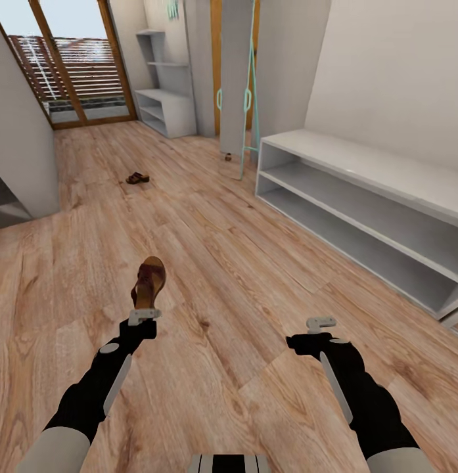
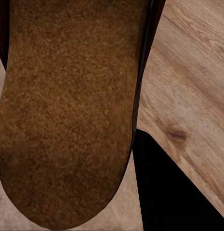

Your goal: Pick up the two gym shoes and the two sandals from the corridor floor and place them onto the hallstand (shoe rack) in the corridor, making sure they are on the rack and not on the floor. Arrange them so the two gym shoes are next to each other and the two sandals are next to each other.

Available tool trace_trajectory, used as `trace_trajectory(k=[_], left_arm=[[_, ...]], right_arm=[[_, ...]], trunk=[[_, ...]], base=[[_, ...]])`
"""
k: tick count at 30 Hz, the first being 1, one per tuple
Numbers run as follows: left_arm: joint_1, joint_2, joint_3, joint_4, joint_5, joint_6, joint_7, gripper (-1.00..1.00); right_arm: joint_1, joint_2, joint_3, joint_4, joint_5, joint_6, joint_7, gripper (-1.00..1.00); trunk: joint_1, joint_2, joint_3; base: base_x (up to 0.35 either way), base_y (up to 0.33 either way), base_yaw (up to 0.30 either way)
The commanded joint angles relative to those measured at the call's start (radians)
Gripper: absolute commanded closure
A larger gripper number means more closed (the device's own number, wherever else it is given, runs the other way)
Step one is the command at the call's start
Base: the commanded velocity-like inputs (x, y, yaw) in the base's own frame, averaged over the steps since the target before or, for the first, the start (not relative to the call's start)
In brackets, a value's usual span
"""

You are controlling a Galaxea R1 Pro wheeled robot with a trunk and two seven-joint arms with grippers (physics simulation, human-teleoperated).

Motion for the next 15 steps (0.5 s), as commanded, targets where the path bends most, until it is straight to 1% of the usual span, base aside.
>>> trace_trajectory(k=[1, 4, 15], left_arm=[[0.000, 0.000, 0.000, -0.002, 0.000, 0.013, -0.004, 1.00], [0.000, 0.001, 0.000, -0.002, -0.001, 0.065, -0.004, 1.00], [0.000, 0.001, 0.000, -0.002, -0.001, 0.078, -0.004, 1.00]], right_arm=[[0.000, -0.001, 0.001, -0.001, -0.001, 0.005, 0.000, -1.00], [0.000, -0.001, 0.001, -0.001, -0.001, 0.005, 0.000, -1.00], [0.000, -0.001, 0.002, 0.000, -0.001, 0.005, 0.000, -1.00]], trunk=[[0.000, 0.000, 0.001], [0.000, 0.000, 0.006], [0.000, 0.000, 0.023]], base=[[0.000, 0.000, 0.069], [0.000, 0.000, 0.069], [0.000, 0.000, 0.069]])
